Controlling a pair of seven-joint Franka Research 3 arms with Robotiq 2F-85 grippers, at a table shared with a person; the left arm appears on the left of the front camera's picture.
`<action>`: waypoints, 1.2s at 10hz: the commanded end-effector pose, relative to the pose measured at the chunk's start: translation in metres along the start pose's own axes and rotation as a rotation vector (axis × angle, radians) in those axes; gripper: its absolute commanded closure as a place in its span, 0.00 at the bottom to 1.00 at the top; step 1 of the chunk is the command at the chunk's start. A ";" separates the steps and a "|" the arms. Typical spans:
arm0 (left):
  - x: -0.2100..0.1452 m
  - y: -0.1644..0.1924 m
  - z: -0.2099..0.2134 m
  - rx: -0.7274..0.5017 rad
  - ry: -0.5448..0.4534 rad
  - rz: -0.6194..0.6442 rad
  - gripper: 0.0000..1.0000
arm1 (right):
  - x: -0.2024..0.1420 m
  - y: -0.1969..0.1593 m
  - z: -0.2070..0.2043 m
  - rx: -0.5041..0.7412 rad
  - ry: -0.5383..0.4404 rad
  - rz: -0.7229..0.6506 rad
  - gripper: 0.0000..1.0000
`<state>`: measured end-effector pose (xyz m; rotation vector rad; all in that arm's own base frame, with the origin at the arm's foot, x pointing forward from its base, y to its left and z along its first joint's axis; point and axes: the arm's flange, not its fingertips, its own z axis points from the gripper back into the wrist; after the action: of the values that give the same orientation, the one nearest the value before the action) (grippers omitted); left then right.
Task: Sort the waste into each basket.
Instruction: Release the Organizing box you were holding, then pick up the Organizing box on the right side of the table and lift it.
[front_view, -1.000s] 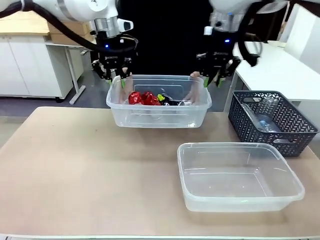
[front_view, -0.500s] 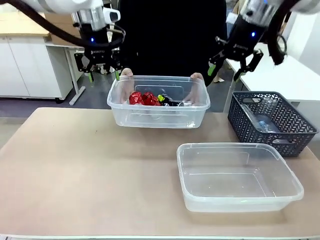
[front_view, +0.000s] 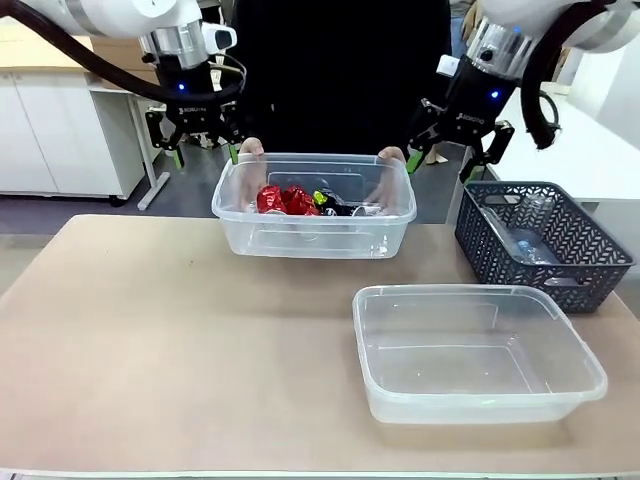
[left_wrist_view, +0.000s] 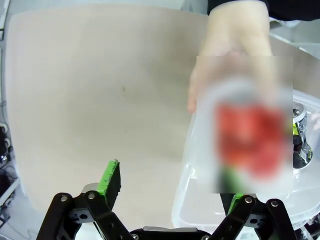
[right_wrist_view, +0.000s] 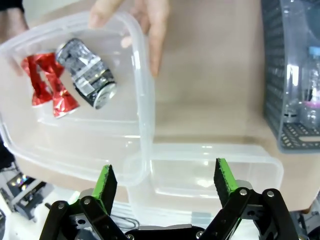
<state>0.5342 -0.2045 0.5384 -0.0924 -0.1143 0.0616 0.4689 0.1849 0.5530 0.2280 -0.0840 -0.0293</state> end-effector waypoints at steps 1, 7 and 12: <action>0.000 0.001 0.003 0.008 0.004 -0.001 0.00 | -0.002 -0.004 0.011 0.009 -0.021 -0.008 0.00; 0.000 0.000 0.001 0.000 0.001 0.000 0.00 | -0.001 -0.002 0.010 0.004 -0.018 -0.003 0.00; -0.100 -0.089 0.072 -0.328 0.073 -0.221 0.00 | -0.153 -0.164 0.140 -0.109 -0.006 0.054 0.00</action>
<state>0.4424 -0.2972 0.6196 -0.3377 -0.1388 -0.1353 0.3087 0.0202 0.6564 0.1424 -0.0500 0.0188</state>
